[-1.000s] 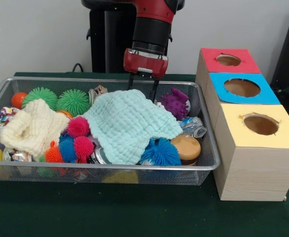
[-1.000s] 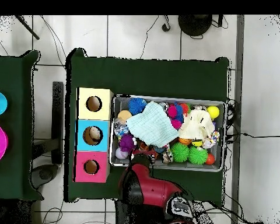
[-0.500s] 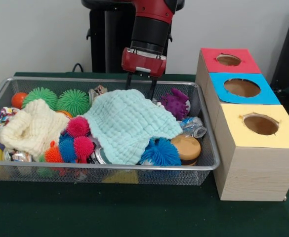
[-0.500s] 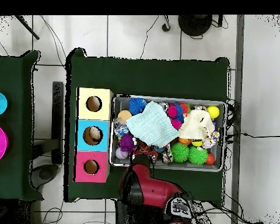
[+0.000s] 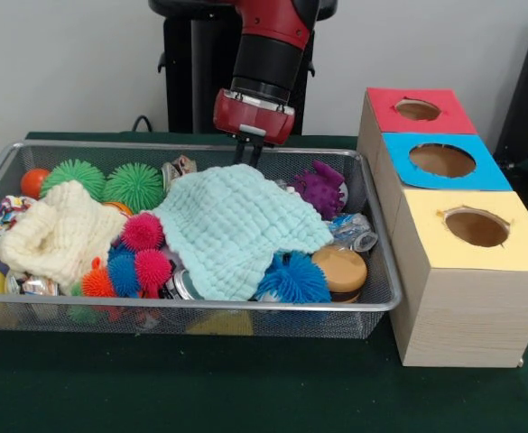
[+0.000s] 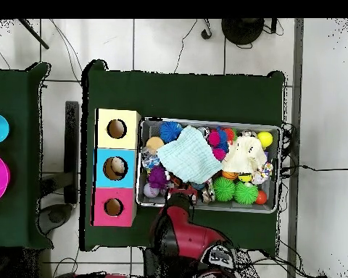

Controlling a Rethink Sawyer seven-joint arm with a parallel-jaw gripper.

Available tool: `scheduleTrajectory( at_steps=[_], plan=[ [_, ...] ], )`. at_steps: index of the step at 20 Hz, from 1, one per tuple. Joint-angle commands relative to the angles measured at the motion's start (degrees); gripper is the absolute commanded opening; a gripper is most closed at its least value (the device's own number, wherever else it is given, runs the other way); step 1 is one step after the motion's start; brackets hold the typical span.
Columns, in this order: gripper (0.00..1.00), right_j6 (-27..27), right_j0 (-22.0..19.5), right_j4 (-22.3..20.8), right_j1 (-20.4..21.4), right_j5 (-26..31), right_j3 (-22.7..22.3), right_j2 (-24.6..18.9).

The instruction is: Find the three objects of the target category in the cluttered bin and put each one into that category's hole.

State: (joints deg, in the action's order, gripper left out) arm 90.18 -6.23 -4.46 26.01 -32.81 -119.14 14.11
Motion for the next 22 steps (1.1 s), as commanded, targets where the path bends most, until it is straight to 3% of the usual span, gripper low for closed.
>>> scheduleTrajectory(
  at_steps=[1,8,15,22],
  plan=[
    [0.00,10.2,0.9,4.4,-2.1,-6.7,7.9,-0.7],
    [0.00,11.5,1.2,4.1,-0.2,-6.6,6.6,-1.2],
    [0.00,10.5,2.2,3.3,7.3,0.4,4.2,-1.4],
    [0.00,9.2,3.5,3.4,11.8,5.3,3.4,-1.1]
  ],
)
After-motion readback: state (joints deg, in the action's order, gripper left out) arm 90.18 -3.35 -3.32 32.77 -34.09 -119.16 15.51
